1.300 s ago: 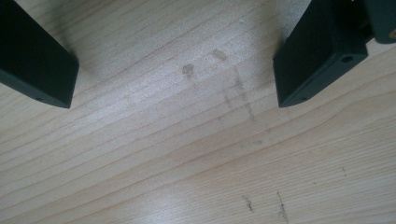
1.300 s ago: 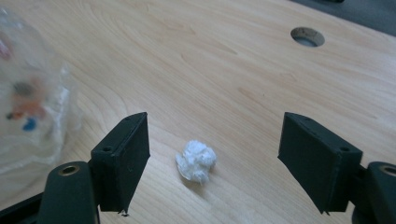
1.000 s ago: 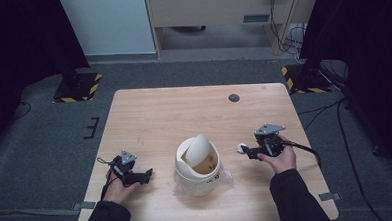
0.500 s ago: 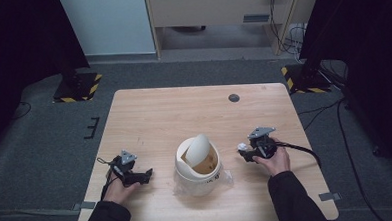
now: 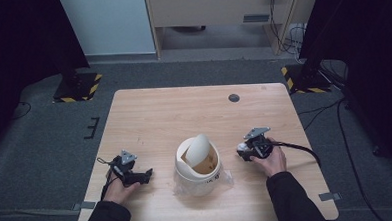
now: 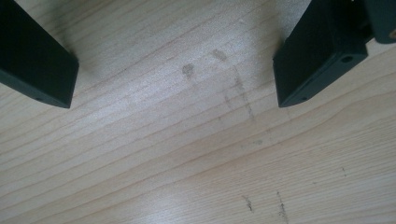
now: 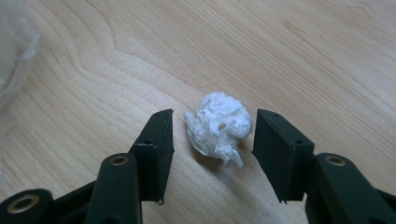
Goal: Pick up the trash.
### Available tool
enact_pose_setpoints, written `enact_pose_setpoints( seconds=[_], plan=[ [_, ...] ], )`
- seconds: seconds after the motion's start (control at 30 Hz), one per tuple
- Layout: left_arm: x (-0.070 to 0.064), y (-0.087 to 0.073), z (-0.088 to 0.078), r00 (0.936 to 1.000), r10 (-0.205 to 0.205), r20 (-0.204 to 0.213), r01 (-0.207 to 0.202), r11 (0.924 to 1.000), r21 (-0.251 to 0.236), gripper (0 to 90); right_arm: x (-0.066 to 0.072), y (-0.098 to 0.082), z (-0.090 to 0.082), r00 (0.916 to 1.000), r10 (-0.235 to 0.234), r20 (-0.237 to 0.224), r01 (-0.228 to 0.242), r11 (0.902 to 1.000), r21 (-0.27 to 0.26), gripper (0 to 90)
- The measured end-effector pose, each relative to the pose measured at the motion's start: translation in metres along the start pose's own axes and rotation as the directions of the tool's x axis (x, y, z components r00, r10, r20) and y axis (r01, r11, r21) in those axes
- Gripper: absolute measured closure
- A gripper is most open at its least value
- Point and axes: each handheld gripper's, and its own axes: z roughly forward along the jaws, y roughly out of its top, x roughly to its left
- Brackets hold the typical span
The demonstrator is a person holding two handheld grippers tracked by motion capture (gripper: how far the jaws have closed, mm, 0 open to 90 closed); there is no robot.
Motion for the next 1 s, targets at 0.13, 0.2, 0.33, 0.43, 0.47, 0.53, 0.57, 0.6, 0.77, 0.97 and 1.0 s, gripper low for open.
enact_pose_setpoints(
  seconds=[0.13, 0.2, 0.33, 0.43, 0.47, 0.53, 0.57, 0.6, 0.77, 0.97, 1.0],
  plan=[
    [0.0, 0.0, 0.0, 1.0, 0.0, 0.0, 0.0, 1.0, 0.0, 0.0, 0.0, 0.001, 0.003, 0.9999, 0.013, 0.006, -0.013, 0.9998, 0.016, 52.9],
    [0.0, 0.0, 0.0, 1.0, 0.0, 0.001, 0.0, 1.0, 0.0, 0.0, -0.001, 0.001, 0.005, 0.9996, 0.027, 0.011, -0.027, 0.9992, 0.028, 58.5],
    [0.0, 0.0, 0.0, 1.0, 0.0, 0.0, 0.0, 1.0, 0.0, 0.0, 0.0, 0.002, 0.004, 0.9982, 0.058, 0.014, -0.059, 0.9978, 0.031, 64.4],
    [0.0, 0.0, 0.0, 1.0, 0.0, 0.001, 0.0, 1.0, 0.0, 0.0, -0.001, 0.003, 0.002, 0.9972, 0.074, 0.008, -0.074, 0.9968, 0.028, 65.8],
    [0.0, 0.0, 0.0, 1.0, 0.0, 0.0, 0.0, 1.0, 0.0, 0.0, -0.001, 0.003, 0.0, 0.9966, 0.083, 0.003, -0.083, 0.9963, 0.022, 66.5],
    [0.0, 0.0, 0.0, 1.0, 0.001, 0.001, -0.001, 1.0, 0.001, 0.0, -0.002, 0.003, -0.001, 0.9968, 0.079, 0.001, -0.079, 0.9967, 0.019, 66.7],
    [0.0, 0.0, 0.0, 1.0, 0.002, 0.001, -0.002, 1.0, 0.001, 0.0, -0.002, 0.004, -0.004, 0.9963, 0.086, -0.005, -0.086, 0.9962, 0.011, 66.8],
    [0.0, 0.0, 0.0, 1.0, 0.002, 0.001, -0.002, 1.0, 0.001, 0.0, -0.002, 0.004, -0.004, 0.9963, 0.086, -0.005, -0.086, 0.9962, 0.011, 66.8],
    [0.0, 0.0, 0.0, 1.0, 0.003, 0.003, -0.003, 1.0, 0.001, 0.0, -0.004, 0.005, -0.013, 0.995, 0.096, -0.029, -0.097, 0.995, -0.024, 66.8],
    [-0.001, 0.0, 0.0, 1.0, 0.004, 0.004, -0.004, 1.0, 0.001, 0.0, -0.006, 0.004, -0.031, 0.9917, 0.115, -0.057, -0.12, 0.989, -0.087, 66.6],
    [-0.001, 0.0, 0.0, 1.0, 0.004, 0.004, -0.004, 1.0, 0.0, 0.0, -0.006, 0.003, -0.034, 0.9913, 0.117, -0.06, -0.122, 0.988, -0.094, 66.5]
  ],
)
